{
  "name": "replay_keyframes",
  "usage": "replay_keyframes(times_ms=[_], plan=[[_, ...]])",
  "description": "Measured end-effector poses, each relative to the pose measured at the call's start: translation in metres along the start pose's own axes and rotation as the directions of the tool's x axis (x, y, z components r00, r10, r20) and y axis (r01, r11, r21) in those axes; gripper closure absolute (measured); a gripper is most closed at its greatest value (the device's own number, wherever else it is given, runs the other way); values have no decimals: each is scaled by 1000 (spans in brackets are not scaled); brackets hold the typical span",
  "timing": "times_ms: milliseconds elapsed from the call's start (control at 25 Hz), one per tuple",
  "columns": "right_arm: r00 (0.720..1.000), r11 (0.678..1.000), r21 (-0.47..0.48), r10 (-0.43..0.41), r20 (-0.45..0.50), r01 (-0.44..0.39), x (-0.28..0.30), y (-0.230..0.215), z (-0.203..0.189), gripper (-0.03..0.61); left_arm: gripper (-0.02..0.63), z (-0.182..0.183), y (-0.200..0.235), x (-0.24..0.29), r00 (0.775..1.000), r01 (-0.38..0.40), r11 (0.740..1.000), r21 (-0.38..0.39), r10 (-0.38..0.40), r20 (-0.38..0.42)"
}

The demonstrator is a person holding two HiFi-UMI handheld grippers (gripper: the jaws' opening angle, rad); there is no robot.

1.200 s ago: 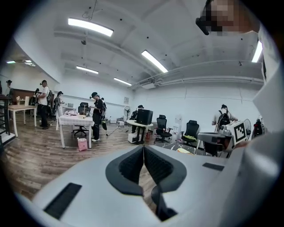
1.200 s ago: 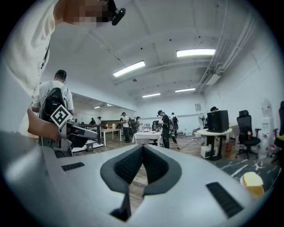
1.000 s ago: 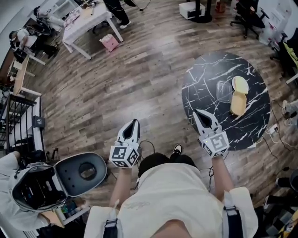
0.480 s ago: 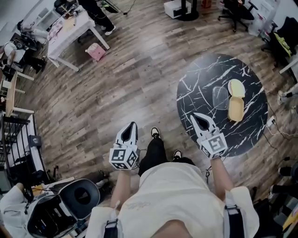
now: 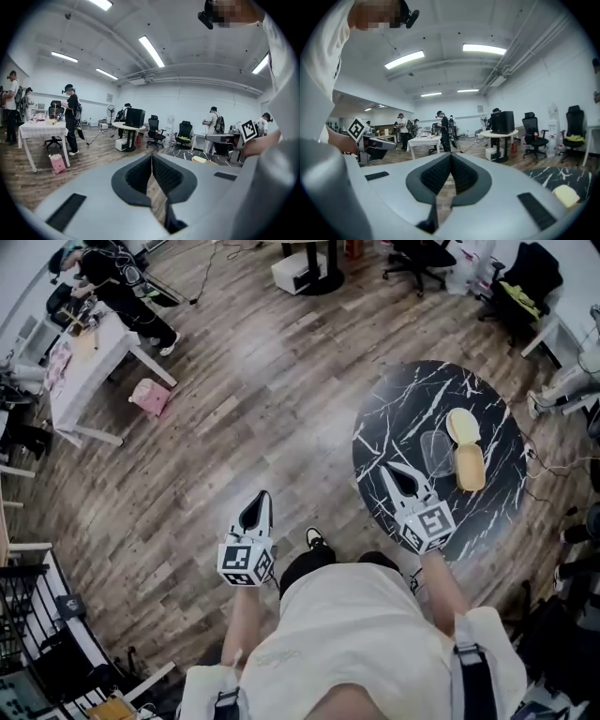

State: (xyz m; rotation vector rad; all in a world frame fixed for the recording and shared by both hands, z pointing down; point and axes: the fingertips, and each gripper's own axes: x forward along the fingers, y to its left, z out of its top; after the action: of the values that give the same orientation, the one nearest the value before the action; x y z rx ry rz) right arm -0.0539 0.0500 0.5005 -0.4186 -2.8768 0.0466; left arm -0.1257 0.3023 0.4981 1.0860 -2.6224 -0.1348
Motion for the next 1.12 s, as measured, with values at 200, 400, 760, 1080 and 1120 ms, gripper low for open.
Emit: replay_keyframes(times_ms=[200, 400, 760, 1080, 1120], plan=[[993, 993, -10, -121, 6, 121, 29, -15, 16, 572, 594, 24, 46, 43, 995, 93, 995, 35, -94, 26], [975, 975, -12, -221, -4, 221, 32, -31, 16, 572, 592, 35, 53, 93, 981, 190, 981, 44, -191, 15], [917, 916, 39, -400, 3, 400, 22, -96, -4, 572, 592, 39, -1, 196, 921, 387, 918, 88, -382, -73], [815, 816, 79, -578, 49, 573, -3, -165, -3, 572, 592, 55, -88, 285, 806, 591, 789, 170, -566, -175], [799, 800, 85, -599, 51, 594, -10, -172, -4, 572, 592, 56, -100, 294, 791, 611, 773, 171, -583, -185]])
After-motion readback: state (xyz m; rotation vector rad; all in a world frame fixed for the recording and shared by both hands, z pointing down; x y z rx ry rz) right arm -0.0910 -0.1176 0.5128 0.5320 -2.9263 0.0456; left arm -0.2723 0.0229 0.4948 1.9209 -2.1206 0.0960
